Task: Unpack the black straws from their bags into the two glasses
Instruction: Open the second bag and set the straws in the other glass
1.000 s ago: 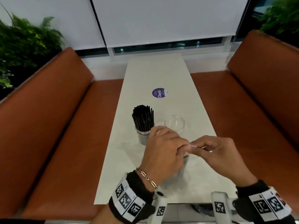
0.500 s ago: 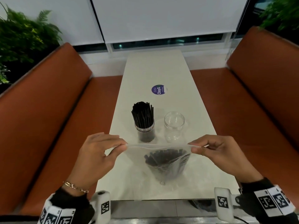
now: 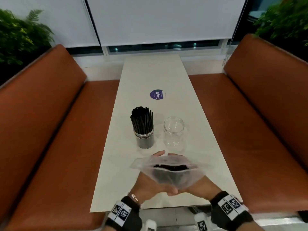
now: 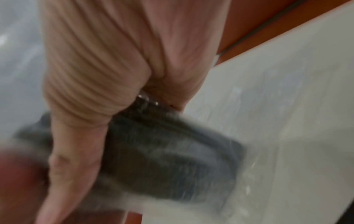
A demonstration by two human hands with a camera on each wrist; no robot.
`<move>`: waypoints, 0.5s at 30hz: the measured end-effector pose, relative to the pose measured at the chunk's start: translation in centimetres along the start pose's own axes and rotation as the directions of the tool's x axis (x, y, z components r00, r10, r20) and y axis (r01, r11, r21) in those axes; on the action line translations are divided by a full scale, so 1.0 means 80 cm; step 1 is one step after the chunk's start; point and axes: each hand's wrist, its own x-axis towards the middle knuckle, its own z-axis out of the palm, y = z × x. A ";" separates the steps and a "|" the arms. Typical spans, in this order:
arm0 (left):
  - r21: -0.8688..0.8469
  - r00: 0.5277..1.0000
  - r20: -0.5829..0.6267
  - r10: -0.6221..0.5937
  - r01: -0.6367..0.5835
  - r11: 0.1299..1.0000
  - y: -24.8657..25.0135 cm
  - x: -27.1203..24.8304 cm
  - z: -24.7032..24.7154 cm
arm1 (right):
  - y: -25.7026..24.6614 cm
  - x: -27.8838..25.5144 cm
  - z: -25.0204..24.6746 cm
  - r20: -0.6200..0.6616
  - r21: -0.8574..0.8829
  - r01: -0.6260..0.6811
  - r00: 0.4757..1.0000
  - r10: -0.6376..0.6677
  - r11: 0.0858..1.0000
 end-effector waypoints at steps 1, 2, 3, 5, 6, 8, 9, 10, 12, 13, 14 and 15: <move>-0.057 1.000 -0.007 0.028 -0.028 0.998 0.005 0.006 0.012 | 0.000 0.005 0.006 -0.029 -0.014 0.003 1.000 -0.004 1.000; -0.121 0.998 -0.017 0.054 -0.055 0.991 0.009 0.012 0.020 | -0.001 0.009 0.009 -0.058 0.014 0.015 0.998 -0.014 1.000; -0.179 0.997 -0.034 0.064 -0.069 0.981 0.012 0.017 0.026 | -0.003 0.012 0.008 -0.096 0.073 0.030 0.995 -0.023 0.997; -0.239 0.997 -0.040 0.060 -0.068 0.969 0.014 0.026 0.031 | -0.010 0.015 0.002 -0.134 0.173 0.073 0.990 -0.050 0.982; -0.243 0.998 -0.039 0.053 -0.060 0.968 0.012 0.031 0.031 | -0.014 0.016 -0.001 -0.124 0.184 0.083 0.990 -0.061 0.979; -0.196 0.998 -0.061 -0.002 -0.009 0.981 0.007 0.040 0.033 | -0.019 0.023 -0.004 -0.116 0.204 0.051 0.993 -0.028 0.978; -0.161 0.996 -0.084 -0.041 0.027 0.987 0.001 0.042 0.035 | -0.014 0.027 -0.003 -0.132 0.219 0.050 0.991 -0.021 0.974; -0.138 0.991 -0.102 -0.081 0.066 0.988 -0.006 0.043 0.039 | -0.002 0.031 0.001 -0.149 0.220 0.063 0.988 -0.031 0.974; -0.082 0.973 -0.144 -0.182 0.171 0.982 -0.024 0.039 0.048 | 0.020 0.038 0.011 -0.135 0.184 0.016 0.991 0.009 0.983; -0.037 0.963 -0.161 -0.214 0.211 0.977 -0.030 0.039 0.052 | 0.026 0.040 0.014 -0.118 0.178 -0.032 0.992 0.054 0.983; -0.001 0.956 -0.170 -0.240 0.244 0.970 -0.046 0.042 0.060 | 0.034 0.038 0.019 -0.087 0.219 -0.067 0.992 0.088 0.973; 0.019 0.951 -0.173 -0.256 0.263 0.965 -0.052 0.044 0.061 | 0.031 0.039 0.023 -0.086 0.259 -0.081 0.991 0.107 0.962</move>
